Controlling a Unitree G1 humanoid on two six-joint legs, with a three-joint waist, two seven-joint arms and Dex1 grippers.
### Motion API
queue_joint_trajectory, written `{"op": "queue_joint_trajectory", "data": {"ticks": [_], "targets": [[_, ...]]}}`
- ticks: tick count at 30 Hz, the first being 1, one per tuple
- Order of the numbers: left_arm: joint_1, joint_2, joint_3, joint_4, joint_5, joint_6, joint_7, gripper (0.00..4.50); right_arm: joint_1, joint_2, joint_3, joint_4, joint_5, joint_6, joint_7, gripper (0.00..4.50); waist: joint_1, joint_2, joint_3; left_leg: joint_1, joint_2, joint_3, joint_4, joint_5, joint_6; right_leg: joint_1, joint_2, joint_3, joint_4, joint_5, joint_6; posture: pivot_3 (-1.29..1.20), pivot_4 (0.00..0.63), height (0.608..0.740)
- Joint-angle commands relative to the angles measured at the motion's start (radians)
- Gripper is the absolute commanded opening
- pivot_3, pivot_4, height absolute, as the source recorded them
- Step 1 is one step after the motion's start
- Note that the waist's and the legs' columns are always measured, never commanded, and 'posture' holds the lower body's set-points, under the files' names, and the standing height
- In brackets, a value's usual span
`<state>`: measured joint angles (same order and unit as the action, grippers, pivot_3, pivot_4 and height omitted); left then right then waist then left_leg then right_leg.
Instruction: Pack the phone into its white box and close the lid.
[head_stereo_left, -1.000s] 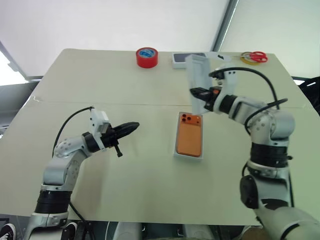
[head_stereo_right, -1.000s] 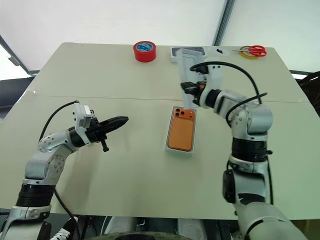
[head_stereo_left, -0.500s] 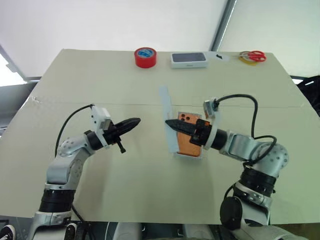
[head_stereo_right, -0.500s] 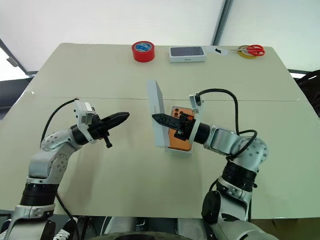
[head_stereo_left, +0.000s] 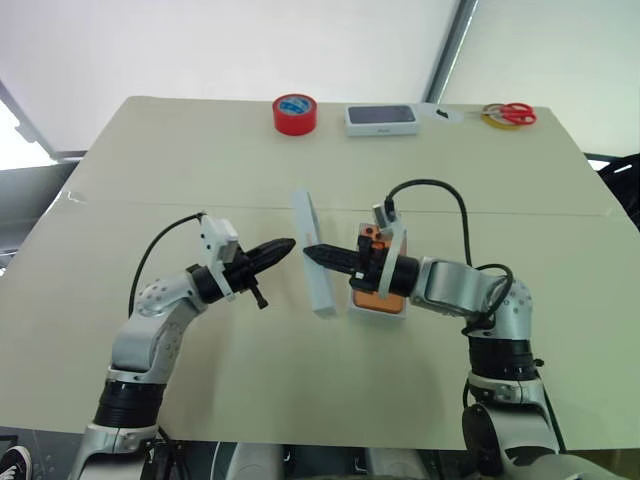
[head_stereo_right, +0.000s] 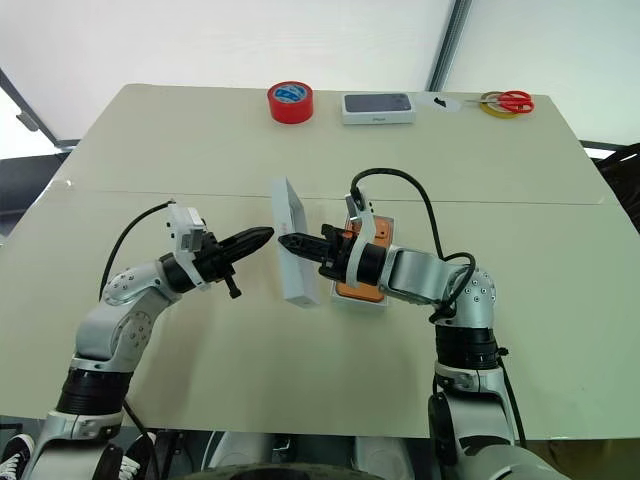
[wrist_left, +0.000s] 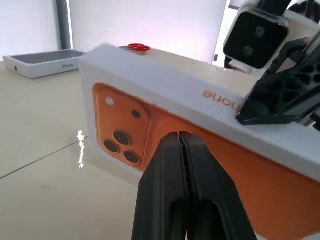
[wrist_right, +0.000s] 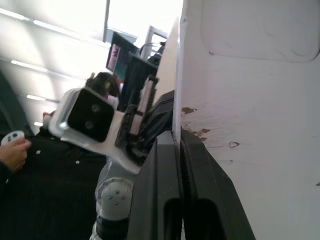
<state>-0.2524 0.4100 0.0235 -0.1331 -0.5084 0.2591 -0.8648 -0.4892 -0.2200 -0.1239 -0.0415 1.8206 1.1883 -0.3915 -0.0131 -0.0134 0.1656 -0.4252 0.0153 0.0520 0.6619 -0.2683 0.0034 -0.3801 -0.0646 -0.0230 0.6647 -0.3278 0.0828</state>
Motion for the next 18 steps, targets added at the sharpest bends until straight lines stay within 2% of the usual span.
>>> {"op": "queue_joint_trajectory", "data": {"ticks": [1,10,13,16,18], "targets": [[0.006,-0.013,-0.012,-0.044,0.002,0.006,0.019,0.05,0.025,-0.029,0.016,-0.001,0.009,-0.036,0.0,0.0,-0.001,0.0,0.0,0.0,0.0,0.0,0.0,0.0,0.0,0.0,0.0,0.0,0.0,0.0,0.0,0.0,0.15,0.74],[-0.013,-0.098,-0.072,0.04,0.073,-0.039,0.063,0.05,0.034,-0.088,0.012,0.02,-0.092,-0.104,0.055,0.0,0.002,0.0,-0.001,0.0,0.0,0.0,0.001,0.0,0.0,0.0,0.0,0.0,0.0,0.0,0.0,0.0,0.15,0.74],[-0.027,-0.124,-0.086,0.064,0.086,-0.038,0.065,0.05,0.048,-0.1,-0.002,0.024,-0.068,-0.112,0.087,0.0,0.003,0.0,-0.001,0.0,0.0,0.0,0.001,0.0,0.0,0.001,0.0,0.0,0.0,0.0,0.0,0.0,0.15,0.74],[-0.04,-0.143,-0.098,0.075,0.088,-0.029,0.063,0.0,0.059,-0.114,-0.01,0.019,-0.034,-0.113,0.11,0.96,0.002,0.0,-0.001,0.0,0.0,0.0,0.002,0.0,0.001,0.001,0.0,0.0,0.0,0.0,0.0,0.0,0.15,0.74],[-0.047,-0.153,-0.113,0.092,0.098,-0.037,0.053,0.0,0.067,-0.128,-0.017,0.014,-0.017,-0.123,0.105,1.96,0.001,0.0,-0.001,0.0,0.0,0.0,0.002,0.0,0.001,0.001,0.0,0.0,0.0,0.0,0.0,0.0,0.15,0.74]]}}
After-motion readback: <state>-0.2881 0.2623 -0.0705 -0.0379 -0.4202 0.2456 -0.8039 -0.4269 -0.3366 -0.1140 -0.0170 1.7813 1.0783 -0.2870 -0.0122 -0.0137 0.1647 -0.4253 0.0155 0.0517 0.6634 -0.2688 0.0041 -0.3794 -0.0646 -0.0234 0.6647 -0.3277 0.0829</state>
